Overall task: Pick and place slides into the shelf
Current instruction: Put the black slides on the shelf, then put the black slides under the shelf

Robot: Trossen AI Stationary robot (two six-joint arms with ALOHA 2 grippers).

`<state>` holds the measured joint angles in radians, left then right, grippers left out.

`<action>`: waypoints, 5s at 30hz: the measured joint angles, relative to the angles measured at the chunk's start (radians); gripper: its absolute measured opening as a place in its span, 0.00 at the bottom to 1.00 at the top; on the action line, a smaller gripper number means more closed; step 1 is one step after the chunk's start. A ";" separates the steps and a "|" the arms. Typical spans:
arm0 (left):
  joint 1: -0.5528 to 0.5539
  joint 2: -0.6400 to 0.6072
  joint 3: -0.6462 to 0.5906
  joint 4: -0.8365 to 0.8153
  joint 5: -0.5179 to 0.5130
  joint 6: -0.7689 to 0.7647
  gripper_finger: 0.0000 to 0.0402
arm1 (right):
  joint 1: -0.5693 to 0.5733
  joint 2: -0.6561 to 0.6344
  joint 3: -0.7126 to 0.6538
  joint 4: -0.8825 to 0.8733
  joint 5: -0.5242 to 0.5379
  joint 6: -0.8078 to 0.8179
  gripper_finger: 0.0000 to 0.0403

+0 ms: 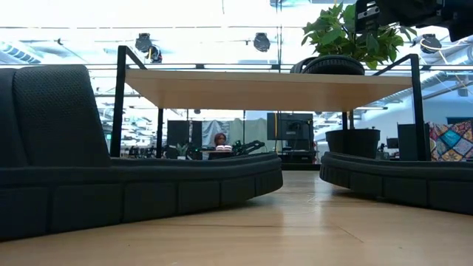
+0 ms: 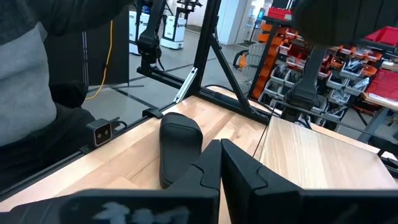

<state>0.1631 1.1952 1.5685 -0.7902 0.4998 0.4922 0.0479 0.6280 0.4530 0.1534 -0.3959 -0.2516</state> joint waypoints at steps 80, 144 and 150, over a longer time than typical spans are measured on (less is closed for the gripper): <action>0.203 0.843 0.460 -0.536 0.335 -0.197 0.01 | 0.000 0.002 -0.001 -0.008 0.000 0.000 0.00; -0.174 0.088 -0.248 0.220 -0.390 -0.066 0.01 | 0.000 -0.006 -0.001 0.014 0.001 -0.026 0.00; -0.173 -0.163 -0.607 0.560 -0.615 -0.085 0.00 | 0.000 -0.043 -0.001 0.033 0.009 0.016 0.00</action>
<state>-0.0097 1.0321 0.9611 -0.2303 -0.1153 0.4072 0.0479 0.5854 0.4522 0.1862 -0.3864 -0.2354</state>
